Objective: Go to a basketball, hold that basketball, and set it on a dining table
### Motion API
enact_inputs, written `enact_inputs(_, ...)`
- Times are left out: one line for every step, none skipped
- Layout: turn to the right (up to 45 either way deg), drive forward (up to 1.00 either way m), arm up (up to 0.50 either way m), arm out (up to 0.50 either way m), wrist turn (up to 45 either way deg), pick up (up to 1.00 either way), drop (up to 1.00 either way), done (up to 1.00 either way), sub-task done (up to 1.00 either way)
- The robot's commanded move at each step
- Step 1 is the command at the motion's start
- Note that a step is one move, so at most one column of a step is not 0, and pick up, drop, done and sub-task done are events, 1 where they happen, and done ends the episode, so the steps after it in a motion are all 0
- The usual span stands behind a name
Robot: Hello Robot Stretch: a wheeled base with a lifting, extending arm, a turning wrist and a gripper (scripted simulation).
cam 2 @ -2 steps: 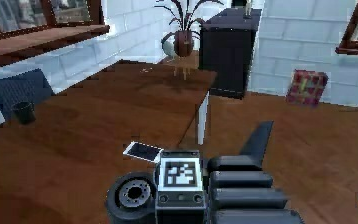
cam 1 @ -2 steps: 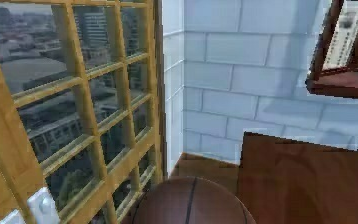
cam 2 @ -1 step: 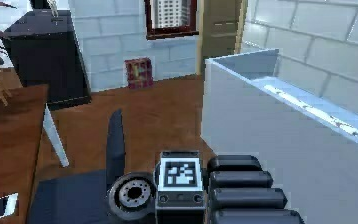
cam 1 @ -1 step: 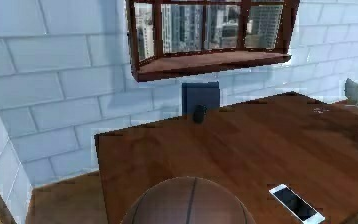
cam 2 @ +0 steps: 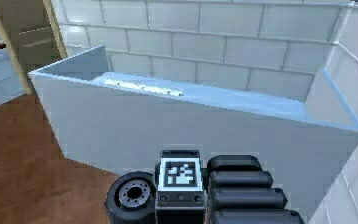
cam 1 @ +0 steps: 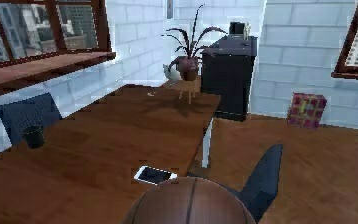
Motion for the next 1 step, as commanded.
enact_inputs(39.0, 0.00, 0.00, 0.00, 0.0, 0.00, 0.00, 0.00, 0.00)
